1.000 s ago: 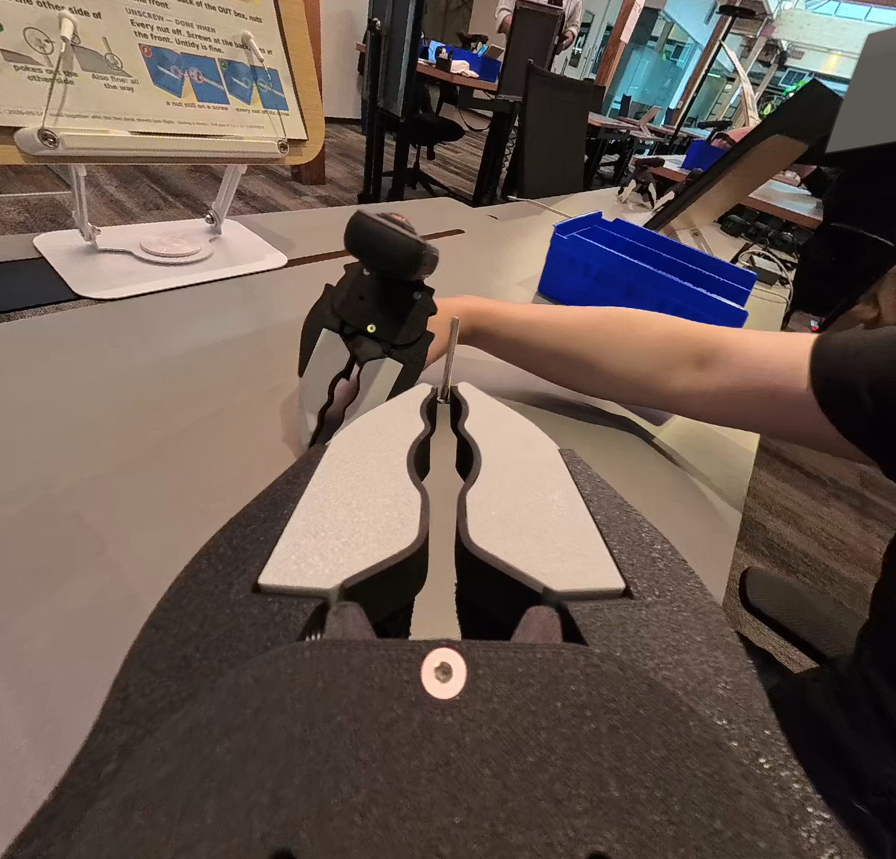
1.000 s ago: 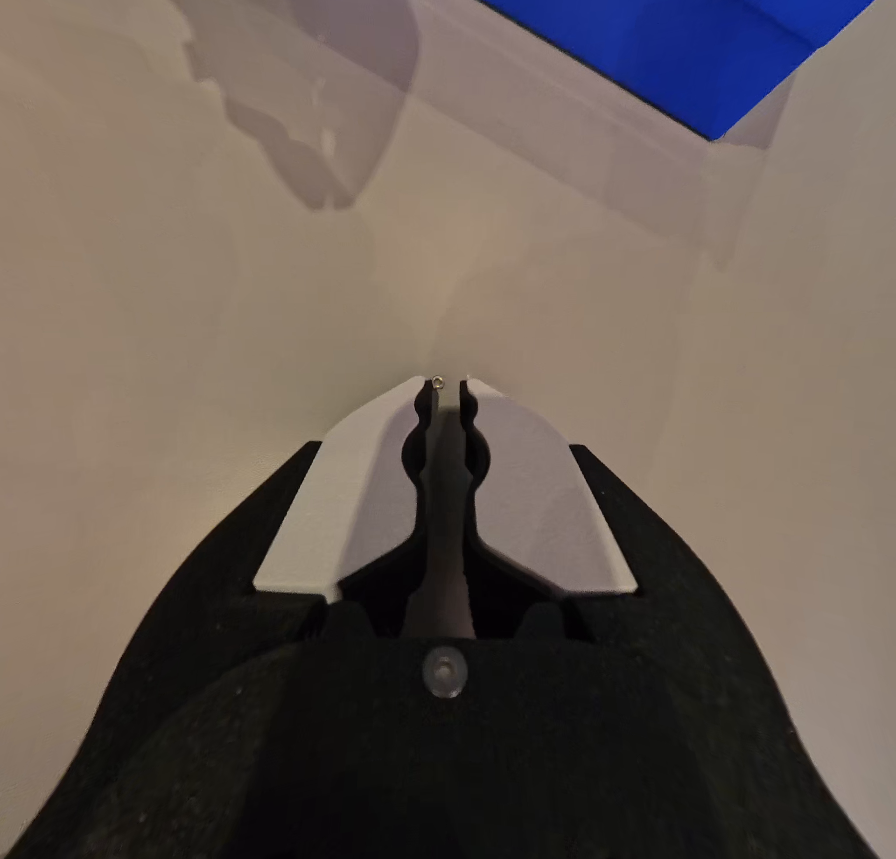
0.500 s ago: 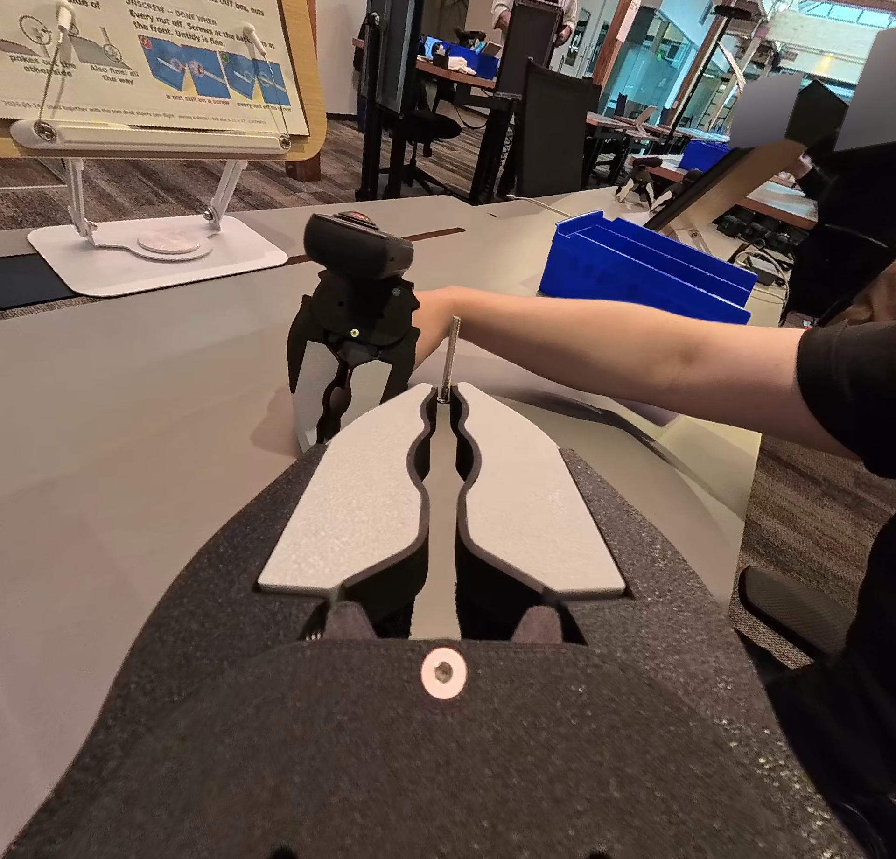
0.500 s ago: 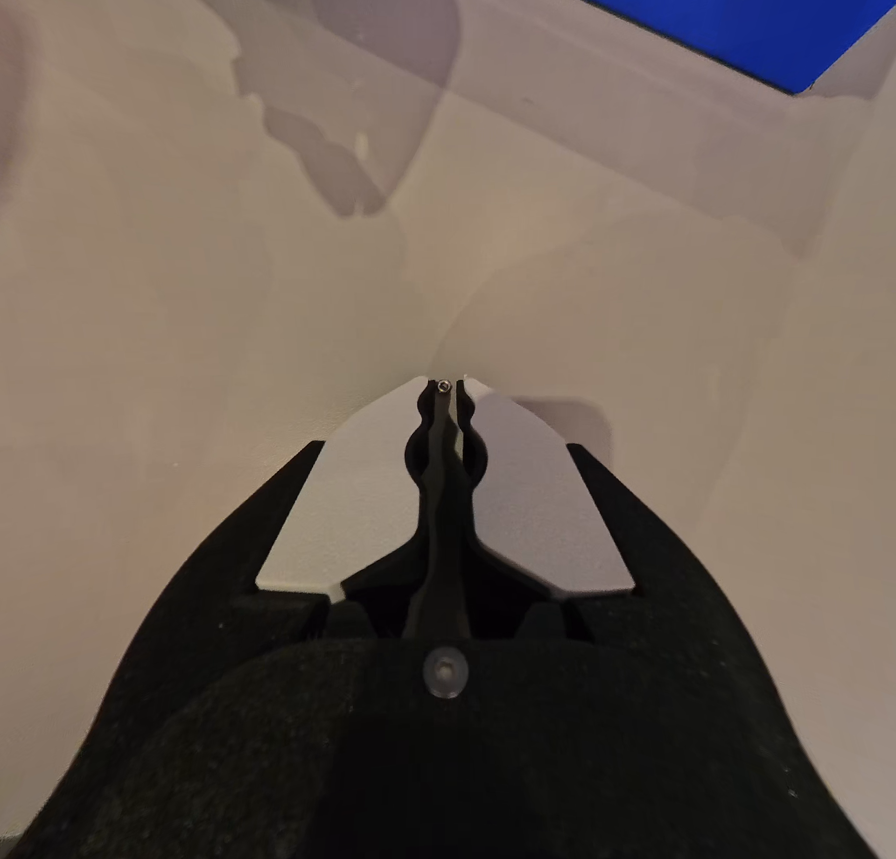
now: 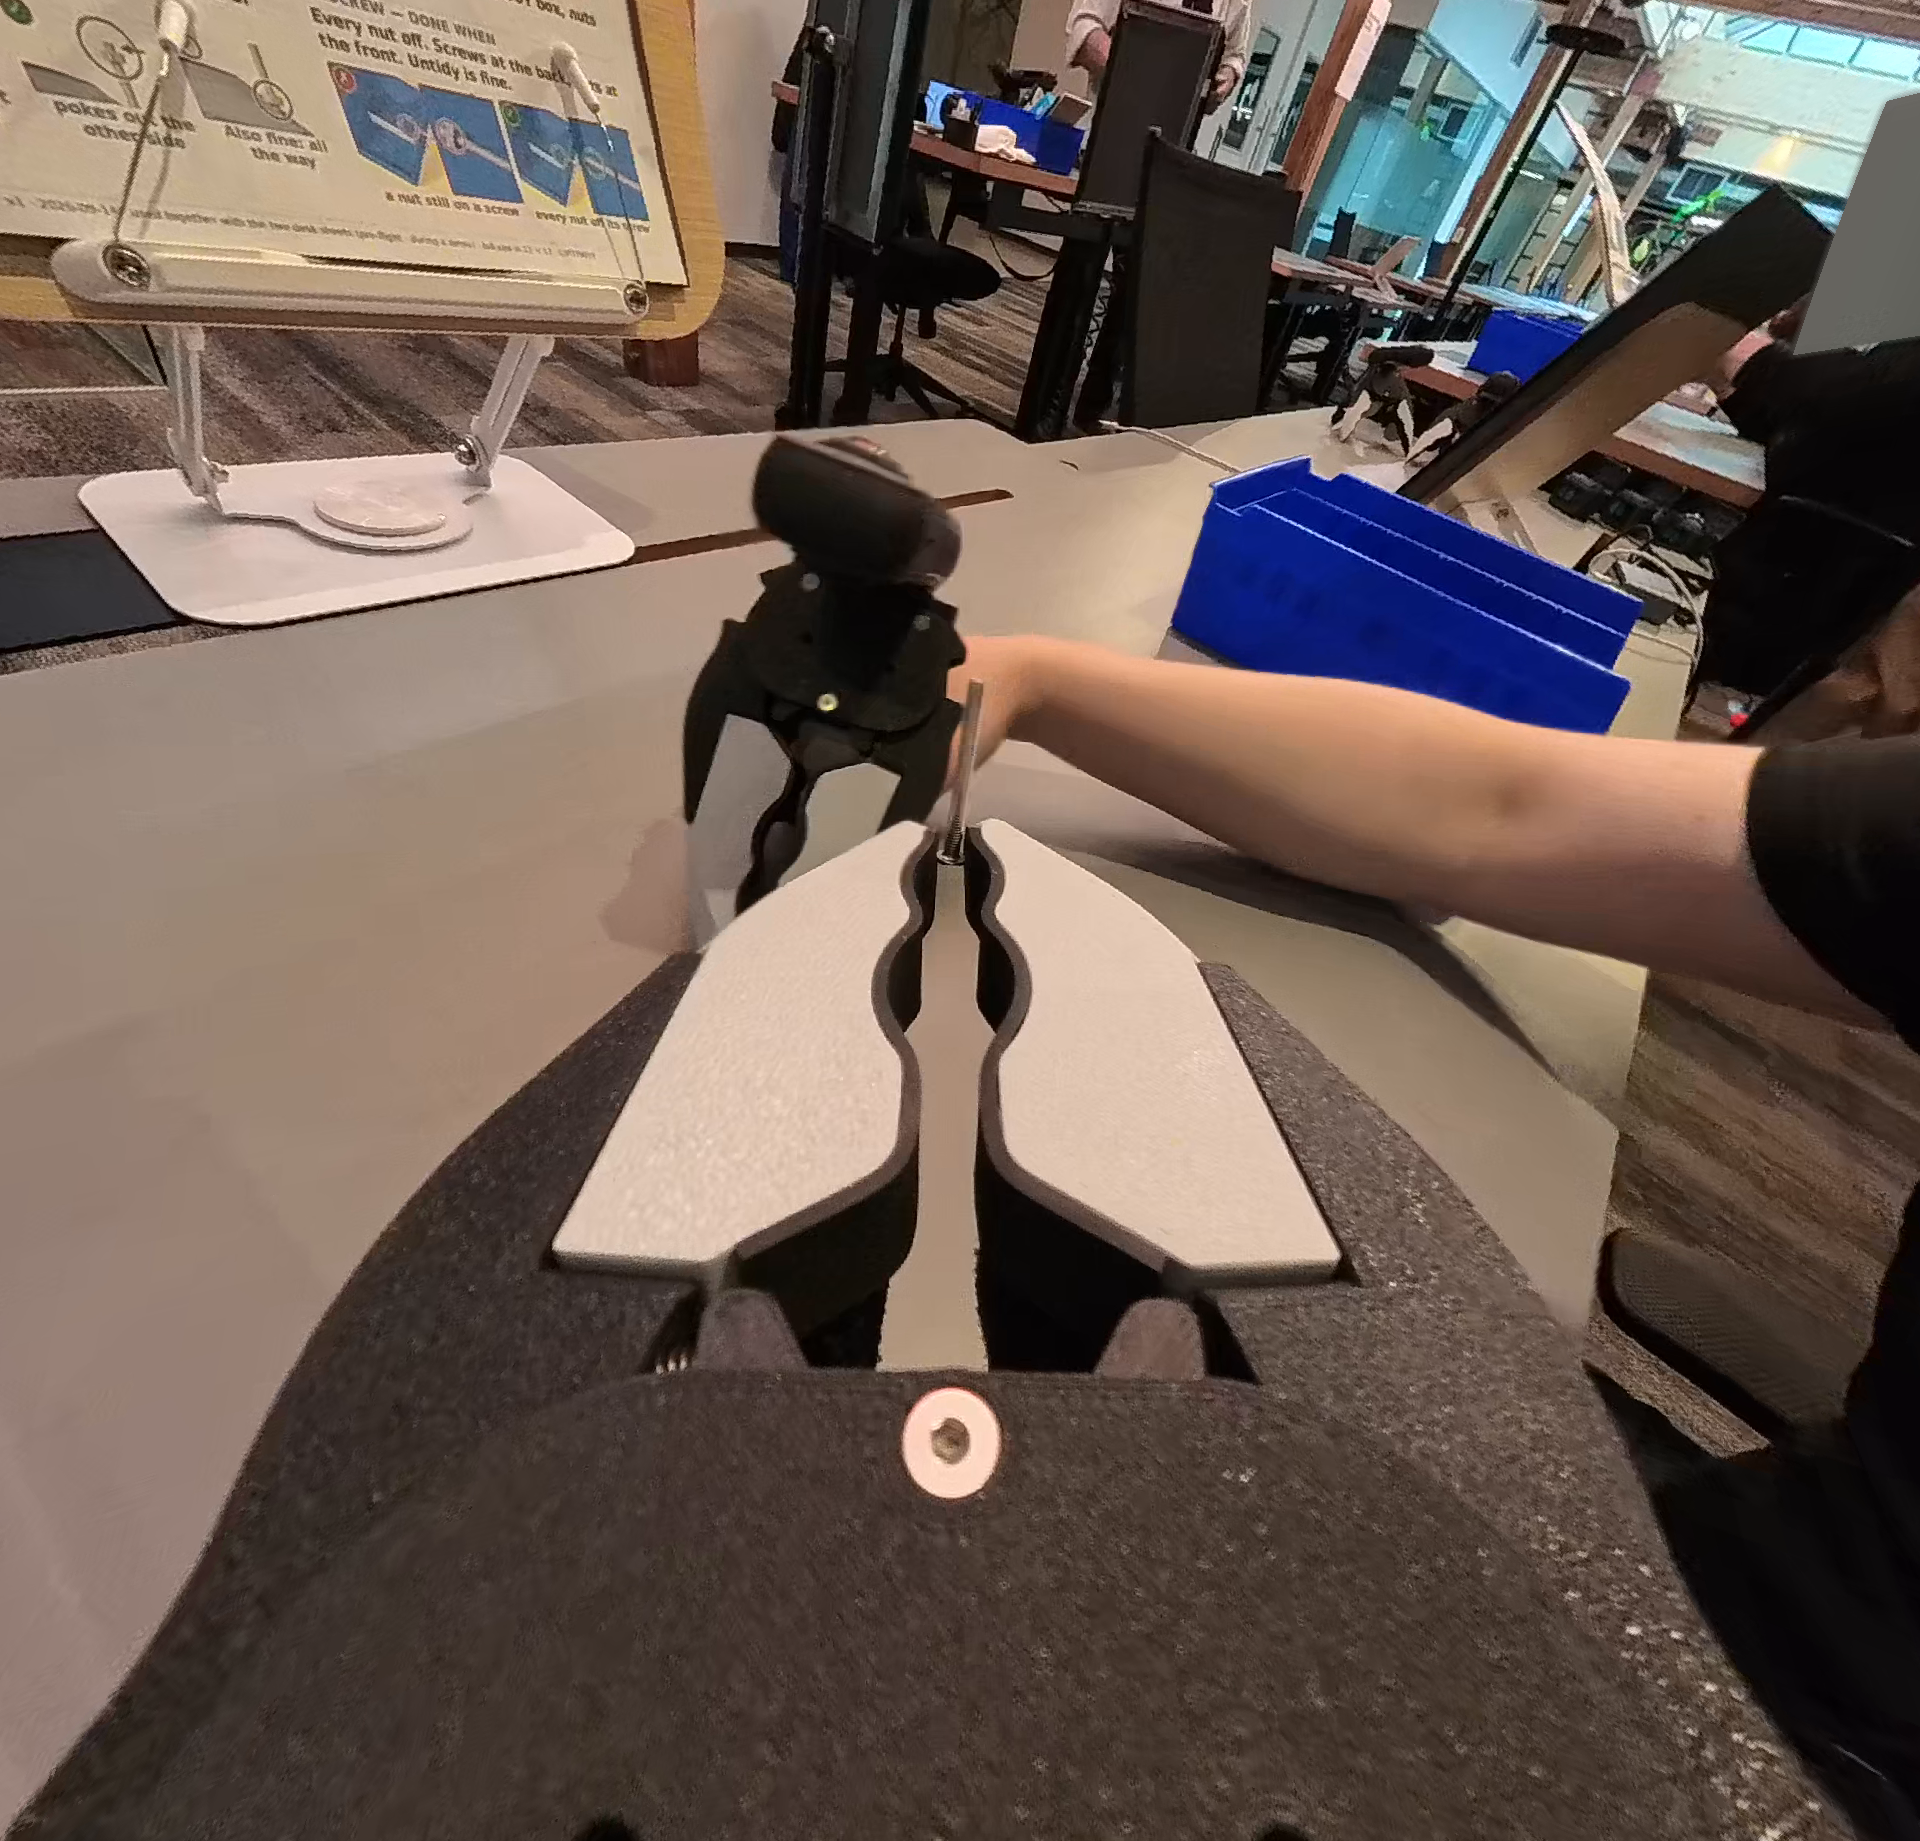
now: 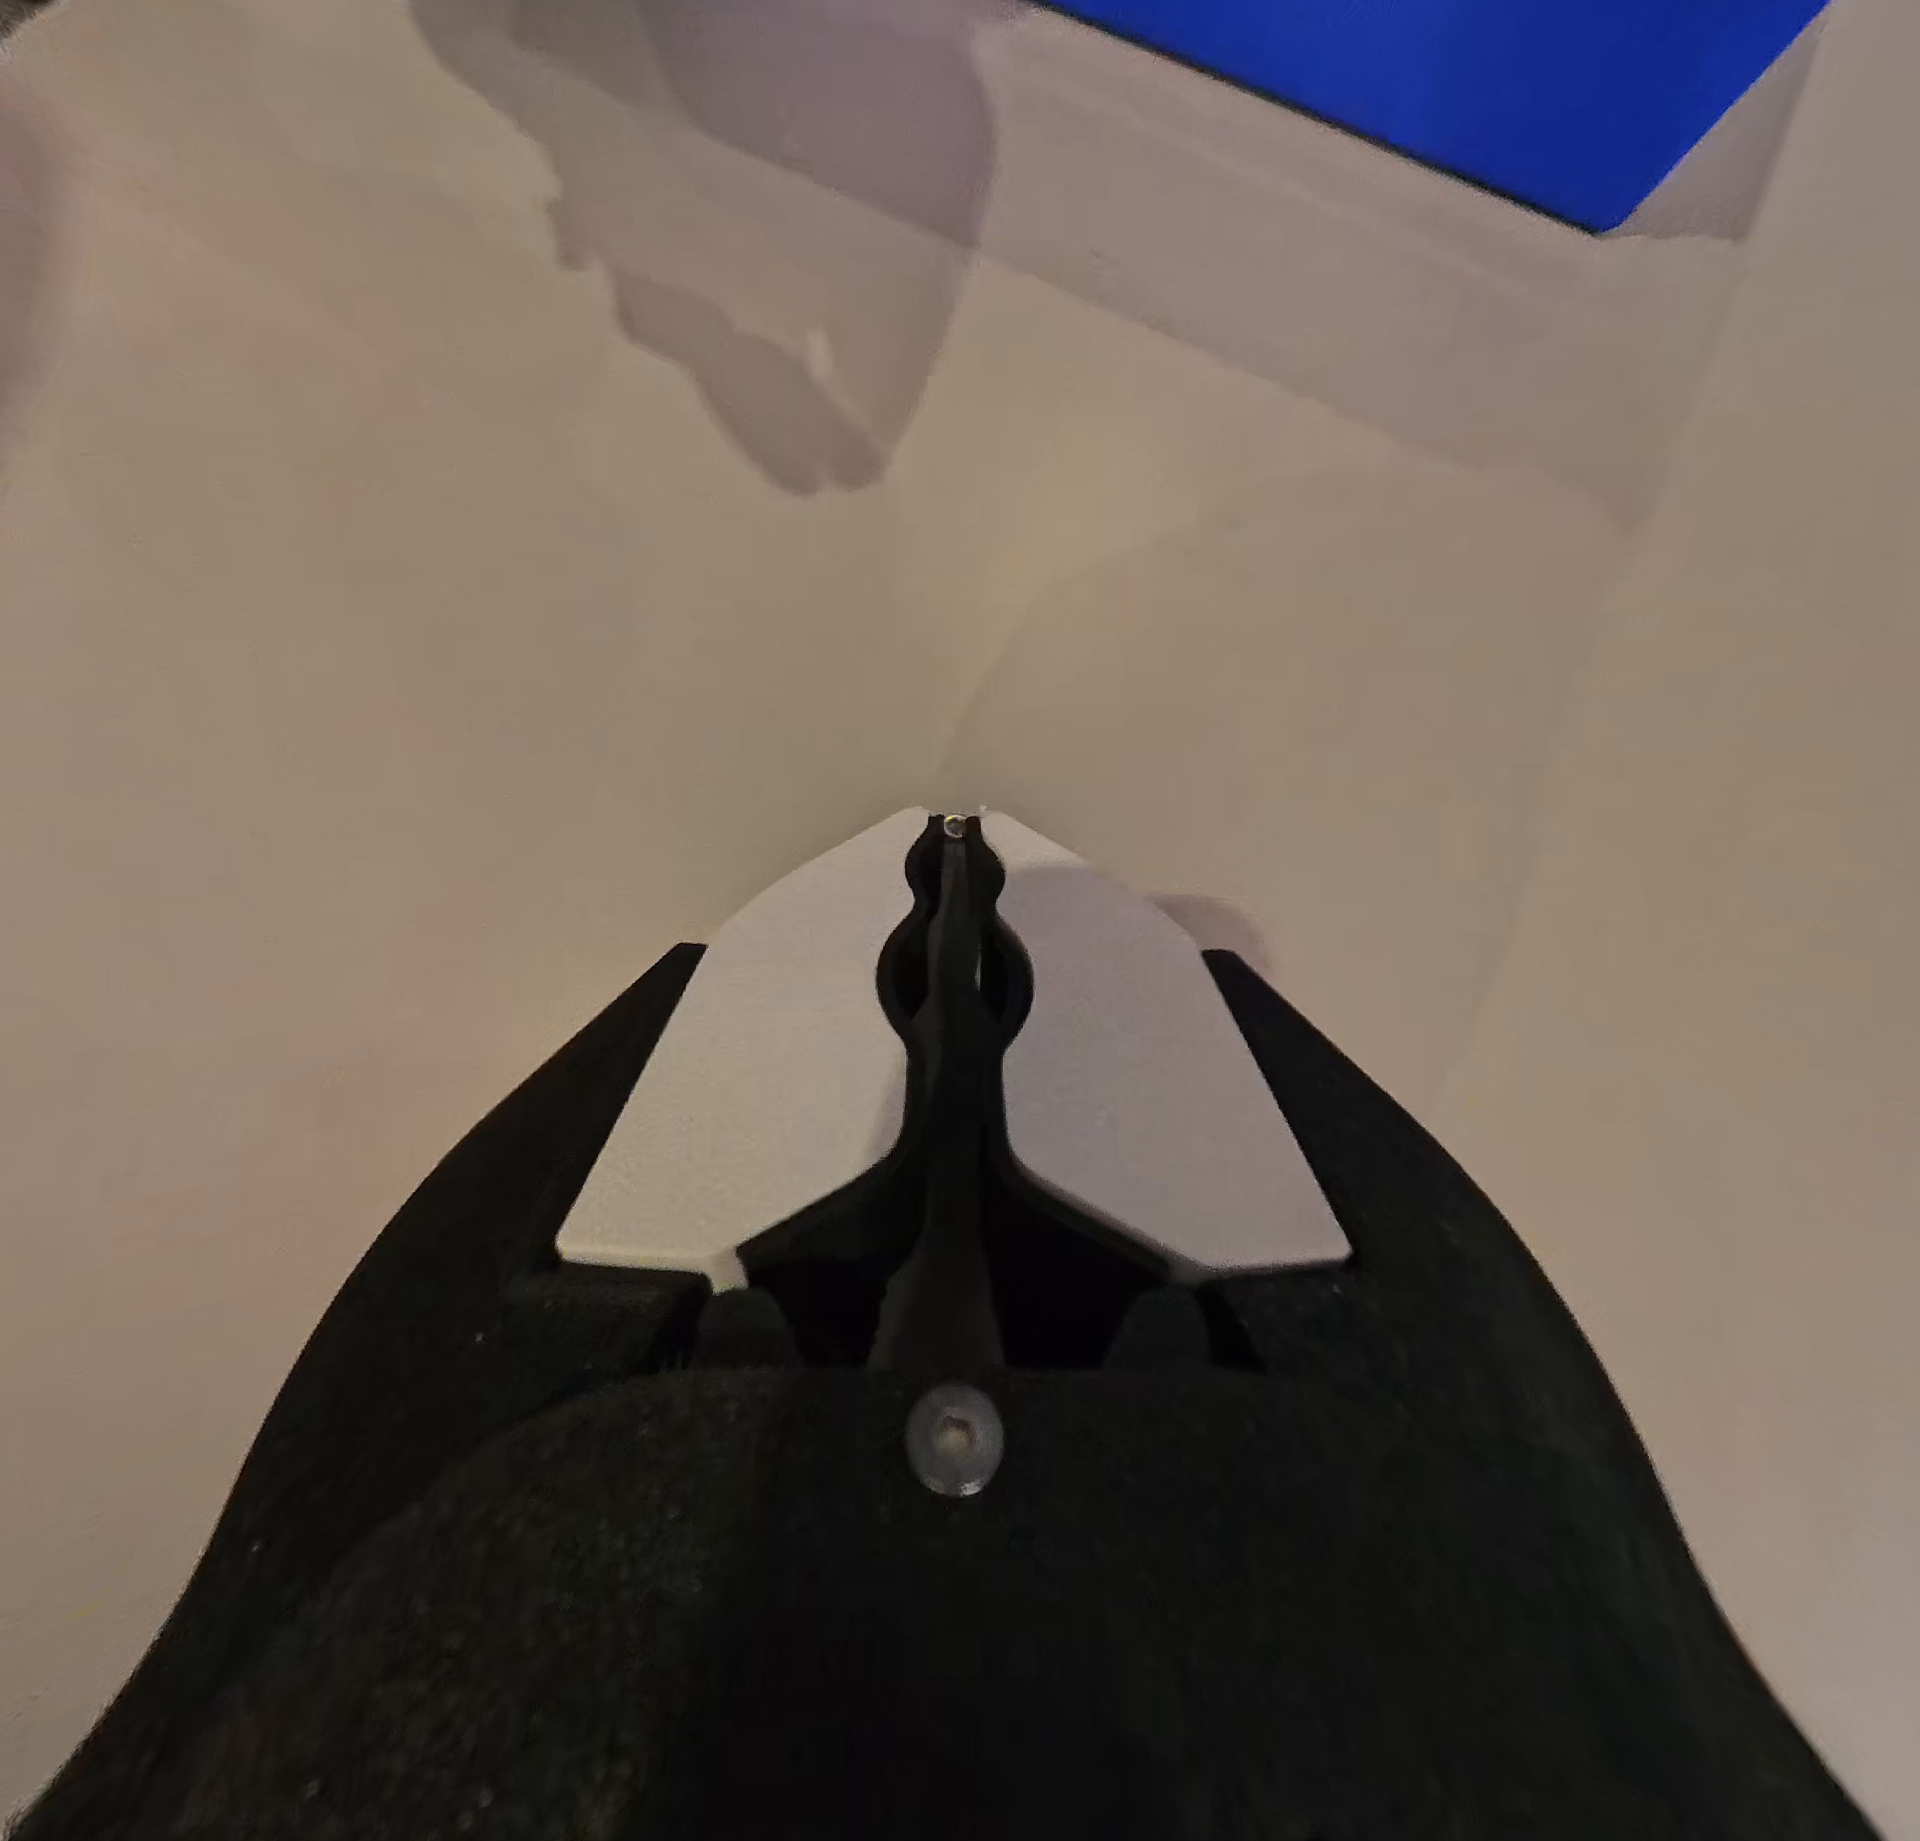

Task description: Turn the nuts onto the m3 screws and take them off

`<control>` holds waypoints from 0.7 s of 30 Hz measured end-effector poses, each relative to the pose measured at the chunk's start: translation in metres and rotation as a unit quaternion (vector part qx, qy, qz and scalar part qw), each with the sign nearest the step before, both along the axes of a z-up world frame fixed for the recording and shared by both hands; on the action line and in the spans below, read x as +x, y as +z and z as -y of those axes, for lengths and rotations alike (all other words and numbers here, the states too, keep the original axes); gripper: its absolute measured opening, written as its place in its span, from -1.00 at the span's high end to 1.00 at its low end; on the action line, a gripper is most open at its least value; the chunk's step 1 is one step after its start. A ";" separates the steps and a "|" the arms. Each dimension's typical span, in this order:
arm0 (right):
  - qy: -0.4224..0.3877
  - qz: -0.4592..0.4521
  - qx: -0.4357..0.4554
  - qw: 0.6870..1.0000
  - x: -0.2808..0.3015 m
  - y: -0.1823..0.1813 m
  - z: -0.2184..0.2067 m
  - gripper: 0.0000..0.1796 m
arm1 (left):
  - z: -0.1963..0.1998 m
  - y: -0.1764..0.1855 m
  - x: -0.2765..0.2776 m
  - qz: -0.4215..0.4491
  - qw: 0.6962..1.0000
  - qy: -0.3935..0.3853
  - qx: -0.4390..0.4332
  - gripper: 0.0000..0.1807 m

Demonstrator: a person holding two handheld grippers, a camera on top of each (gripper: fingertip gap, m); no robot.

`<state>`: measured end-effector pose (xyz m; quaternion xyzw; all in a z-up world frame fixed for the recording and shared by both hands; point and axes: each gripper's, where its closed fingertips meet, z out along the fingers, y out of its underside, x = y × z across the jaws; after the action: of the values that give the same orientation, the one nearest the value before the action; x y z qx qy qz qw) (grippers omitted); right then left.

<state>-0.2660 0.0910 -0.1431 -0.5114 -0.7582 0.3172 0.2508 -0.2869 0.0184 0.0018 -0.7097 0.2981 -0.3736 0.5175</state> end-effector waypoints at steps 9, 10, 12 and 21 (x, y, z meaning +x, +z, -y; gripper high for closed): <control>-0.130 -0.134 0.022 0.982 0.078 0.095 0.005 0.97 | -0.051 0.016 0.058 -0.012 0.998 -0.059 0.033 0.95; -0.152 -0.150 0.032 0.976 0.091 0.111 0.004 0.97 | -0.057 0.022 0.067 -0.006 0.997 -0.069 0.037 0.95; -0.192 -0.189 0.054 0.962 0.115 0.144 0.001 1.00 | -0.070 0.033 0.084 0.002 0.995 -0.089 0.044 0.95; -0.259 -0.199 0.079 0.942 0.165 0.172 -0.006 1.00 | -0.096 0.054 0.119 -0.001 0.988 -0.137 0.069 0.95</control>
<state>-0.1009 0.0971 0.0290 -0.5951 -0.5565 0.2760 0.5099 -0.1674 0.1140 0.0553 -0.6253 0.4176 -0.4189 0.5091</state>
